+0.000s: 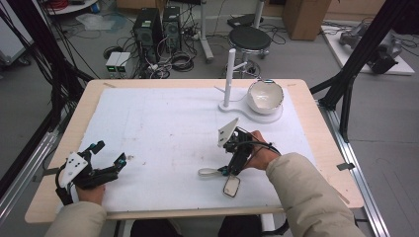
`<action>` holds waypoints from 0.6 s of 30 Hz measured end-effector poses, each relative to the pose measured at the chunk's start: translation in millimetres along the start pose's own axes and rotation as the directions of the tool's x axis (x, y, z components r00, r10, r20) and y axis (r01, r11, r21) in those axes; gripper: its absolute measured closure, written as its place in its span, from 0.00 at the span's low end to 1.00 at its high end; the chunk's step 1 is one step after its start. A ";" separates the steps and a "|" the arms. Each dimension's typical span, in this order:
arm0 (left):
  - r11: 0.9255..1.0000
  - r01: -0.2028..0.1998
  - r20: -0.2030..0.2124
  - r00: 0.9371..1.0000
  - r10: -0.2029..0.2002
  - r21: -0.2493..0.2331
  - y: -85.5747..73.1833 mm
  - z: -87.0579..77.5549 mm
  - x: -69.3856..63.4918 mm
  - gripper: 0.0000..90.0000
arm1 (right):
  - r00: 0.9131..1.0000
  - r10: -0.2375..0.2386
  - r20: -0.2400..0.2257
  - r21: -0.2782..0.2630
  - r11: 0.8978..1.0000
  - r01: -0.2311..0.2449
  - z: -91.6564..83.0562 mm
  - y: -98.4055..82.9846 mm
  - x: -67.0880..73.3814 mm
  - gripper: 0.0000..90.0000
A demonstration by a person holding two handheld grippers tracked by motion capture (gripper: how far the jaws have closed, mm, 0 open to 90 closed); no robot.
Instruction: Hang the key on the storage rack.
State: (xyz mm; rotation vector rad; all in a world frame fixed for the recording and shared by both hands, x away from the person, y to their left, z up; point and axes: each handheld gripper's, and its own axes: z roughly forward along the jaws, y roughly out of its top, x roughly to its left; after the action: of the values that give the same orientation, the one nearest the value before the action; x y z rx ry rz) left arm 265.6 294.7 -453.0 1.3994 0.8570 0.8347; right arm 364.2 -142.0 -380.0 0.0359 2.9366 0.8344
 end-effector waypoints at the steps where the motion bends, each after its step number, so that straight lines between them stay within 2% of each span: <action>1: 1.000 0.002 0.001 1.000 -0.002 0.000 0.0 0.0 -0.2 0.12 | 1.000 0.000 0.000 0.000 1.000 0.000 0.0 0.0 0.0 0.02; 3: 1.000 0.001 0.001 1.000 -0.001 0.000 0.0 0.0 0.0 0.12 | 0.999 -0.014 -0.032 0.035 0.999 0.015 6.9 0.7 0.3 0.02; 4: 1.000 0.001 0.000 1.000 -0.001 0.000 0.0 0.0 0.1 0.12 | 0.999 0.002 -0.038 0.048 0.999 0.000 7.5 0.7 1.2 0.02; 6: 1.000 0.003 -0.001 1.000 -0.003 -0.002 0.0 0.2 0.1 0.12 | 0.999 0.001 -0.045 0.057 0.998 0.001 8.7 0.9 1.0 0.02; 7: 1.000 0.003 -0.001 1.000 -0.003 -0.002 0.0 0.2 0.2 0.12 | 0.998 0.002 -0.059 0.074 0.997 0.003 10.4 0.8 0.7 0.05; 10: 1.000 0.001 0.000 1.000 -0.001 -0.001 0.0 0.1 0.0 0.12 | 0.998 0.006 -0.064 0.098 0.995 0.000 12.4 0.4 0.1 0.08; 12: 1.000 0.002 0.000 1.000 -0.002 -0.001 -0.1 0.1 -0.1 0.12 | 0.998 -0.008 -0.063 0.105 0.994 0.014 13.1 0.4 -0.6 0.10; 13: 1.000 0.002 -0.001 1.000 -0.002 0.000 0.0 0.1 -0.1 0.12 | 0.995 -0.002 -0.100 0.125 0.992 0.015 14.2 0.6 -1.0 0.24; 17: 1.000 0.006 -0.001 1.000 -0.006 -0.002 -0.1 0.3 -0.2 0.12 | 0.992 0.005 -0.128 0.152 0.988 0.015 16.4 0.8 -1.5 0.31; 18: 1.000 0.001 -0.001 1.000 -0.001 0.000 0.0 0.1 0.1 0.12 | 0.989 0.014 -0.144 0.173 0.985 0.011 17.6 1.5 -1.7 0.38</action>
State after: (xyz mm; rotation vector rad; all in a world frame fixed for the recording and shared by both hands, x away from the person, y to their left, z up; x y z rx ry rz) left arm 265.8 294.7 -453.0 1.3989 0.8583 0.8350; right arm 367.5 -131.7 -394.0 -0.0121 3.1384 0.6029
